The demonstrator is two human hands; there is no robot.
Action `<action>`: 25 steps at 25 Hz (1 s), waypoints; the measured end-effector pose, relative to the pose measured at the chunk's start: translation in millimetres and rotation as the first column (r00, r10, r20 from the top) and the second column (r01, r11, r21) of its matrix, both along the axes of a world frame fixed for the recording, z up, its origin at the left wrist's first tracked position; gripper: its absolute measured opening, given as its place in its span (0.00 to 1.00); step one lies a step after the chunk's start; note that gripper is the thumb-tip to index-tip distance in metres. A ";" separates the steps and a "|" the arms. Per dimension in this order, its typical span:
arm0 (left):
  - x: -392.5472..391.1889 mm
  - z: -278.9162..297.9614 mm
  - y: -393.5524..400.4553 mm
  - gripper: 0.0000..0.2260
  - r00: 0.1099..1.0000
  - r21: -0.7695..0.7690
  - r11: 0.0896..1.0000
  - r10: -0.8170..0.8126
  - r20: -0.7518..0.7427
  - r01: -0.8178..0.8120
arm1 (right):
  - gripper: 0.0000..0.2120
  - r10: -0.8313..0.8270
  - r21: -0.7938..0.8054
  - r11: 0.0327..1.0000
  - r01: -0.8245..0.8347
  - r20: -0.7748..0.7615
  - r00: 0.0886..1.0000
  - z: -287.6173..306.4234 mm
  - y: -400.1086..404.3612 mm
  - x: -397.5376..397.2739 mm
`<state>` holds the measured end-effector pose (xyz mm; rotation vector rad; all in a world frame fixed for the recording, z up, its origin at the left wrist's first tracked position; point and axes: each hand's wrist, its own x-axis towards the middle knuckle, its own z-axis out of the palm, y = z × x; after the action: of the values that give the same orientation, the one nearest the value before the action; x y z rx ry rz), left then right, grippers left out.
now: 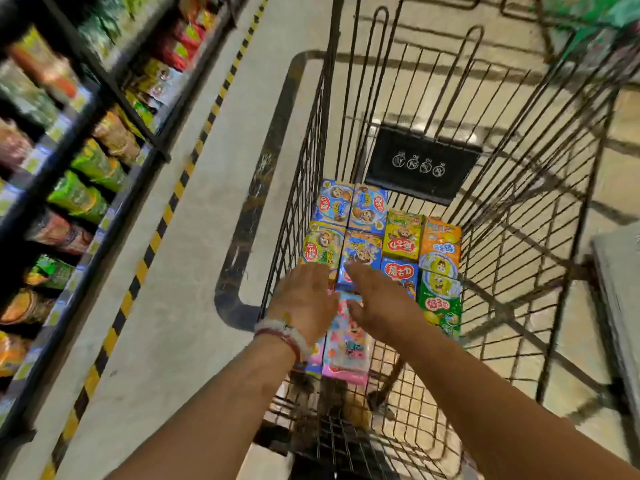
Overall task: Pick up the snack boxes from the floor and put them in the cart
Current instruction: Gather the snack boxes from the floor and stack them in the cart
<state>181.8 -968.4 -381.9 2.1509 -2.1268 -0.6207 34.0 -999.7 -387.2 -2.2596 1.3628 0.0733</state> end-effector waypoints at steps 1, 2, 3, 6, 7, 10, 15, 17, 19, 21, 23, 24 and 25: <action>6.9 26.5 2.8 0.18 0.998 -0.104 0.993 -0.049 0.047 0.054 | 0.29 0.024 0.016 1.000 -0.024 0.003 1.000 28.2 -3.4 -1.3; 15.4 57.9 5.3 0.16 0.991 -0.234 0.966 -0.089 0.099 0.110 | 0.29 0.043 -0.021 0.999 -0.042 0.012 0.999 61.2 -6.7 -0.6; 25.2 84.7 8.5 0.15 0.985 -0.335 0.929 -0.123 0.124 0.158 | 0.29 0.080 -0.072 0.994 -0.079 0.011 0.997 91.0 -9.4 -0.8; 64.2 172.2 20.6 0.21 0.967 -0.472 0.856 -0.112 0.231 0.211 | 0.28 0.237 -0.307 0.923 -0.231 -0.019 0.971 182.8 -8.4 0.9; 76.0 203.2 29.0 0.26 0.970 -0.452 0.874 -0.081 0.229 0.179 | 0.28 0.286 -0.370 0.887 -0.276 -0.027 0.958 212.2 -4.1 2.7; 103.3 269.7 63.8 0.42 0.992 -0.411 0.911 0.024 0.124 0.029 | 0.30 0.398 -0.522 0.773 -0.361 -0.044 0.916 284.2 12.9 10.6; 104.7 322.6 152.2 0.47 0.965 -0.488 0.869 0.188 0.185 -0.076 | 0.33 0.500 -0.671 0.618 -0.409 -0.066 0.864 343.9 65.4 19.4; 87.9 334.2 189.0 0.48 0.941 -0.500 0.852 0.280 0.191 -0.152 | 0.35 0.548 -0.677 0.567 -0.469 -0.116 0.829 352.4 90.4 17.1; 69.4 340.0 222.6 0.46 0.912 -0.491 0.842 0.357 0.201 -0.222 | 0.33 0.596 -0.631 0.563 -0.534 -0.139 0.791 351.9 110.3 12.9; 51.2 341.3 254.0 0.45 0.884 -0.511 0.817 0.419 0.207 -0.267 | 0.33 0.656 -0.601 0.547 -0.582 -0.124 0.744 352.9 131.4 8.6; 35.2 337.7 288.7 0.44 0.849 -0.515 0.794 0.483 0.214 -0.322 | 0.34 0.716 -0.609 0.497 -0.619 -0.116 0.688 351.4 153.9 7.6; 29.1 335.9 306.6 0.43 0.831 -0.506 0.788 0.511 0.221 -0.350 | 0.34 0.736 -0.599 0.481 -0.640 -0.120 0.666 350.1 165.0 8.6; 23.5 334.4 325.3 0.43 0.808 -0.493 0.784 0.539 0.238 -0.377 | 0.33 0.756 -0.583 0.469 -0.663 -0.123 0.643 347.8 176.3 10.7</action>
<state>205.3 -643.1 -47.5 2.5075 -1.5208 0.2952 44.6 -823.4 -39.4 -3.1481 0.2274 -0.2829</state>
